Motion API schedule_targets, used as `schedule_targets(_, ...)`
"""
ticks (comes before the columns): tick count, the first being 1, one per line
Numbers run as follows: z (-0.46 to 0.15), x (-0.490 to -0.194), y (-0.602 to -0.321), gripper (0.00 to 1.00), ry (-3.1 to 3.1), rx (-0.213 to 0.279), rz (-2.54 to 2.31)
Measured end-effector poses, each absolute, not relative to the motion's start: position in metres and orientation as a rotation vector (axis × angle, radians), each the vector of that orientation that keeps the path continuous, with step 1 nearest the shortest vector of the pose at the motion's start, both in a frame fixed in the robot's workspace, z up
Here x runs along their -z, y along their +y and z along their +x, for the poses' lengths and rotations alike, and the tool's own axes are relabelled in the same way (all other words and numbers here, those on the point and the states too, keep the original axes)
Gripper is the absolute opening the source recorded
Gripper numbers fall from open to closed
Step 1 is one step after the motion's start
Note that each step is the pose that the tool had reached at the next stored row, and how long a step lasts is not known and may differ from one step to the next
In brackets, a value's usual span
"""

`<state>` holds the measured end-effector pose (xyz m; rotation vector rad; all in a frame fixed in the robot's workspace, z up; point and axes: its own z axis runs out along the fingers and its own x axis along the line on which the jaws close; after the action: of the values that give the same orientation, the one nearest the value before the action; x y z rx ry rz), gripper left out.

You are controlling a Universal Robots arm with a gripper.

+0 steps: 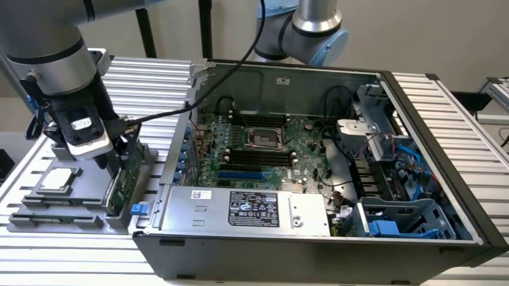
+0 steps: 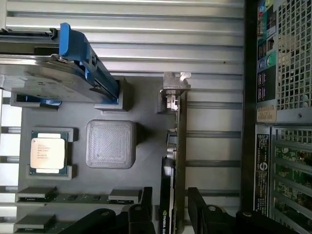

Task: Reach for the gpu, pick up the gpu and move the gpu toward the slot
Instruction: 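Pick up the gpu and move the gpu toward the slot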

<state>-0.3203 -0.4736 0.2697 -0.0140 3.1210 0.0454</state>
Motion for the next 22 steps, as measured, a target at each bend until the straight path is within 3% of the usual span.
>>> schedule_targets(22, -0.321, -0.242, -0.472, 0.42, 3.115, -0.043, -0.004)
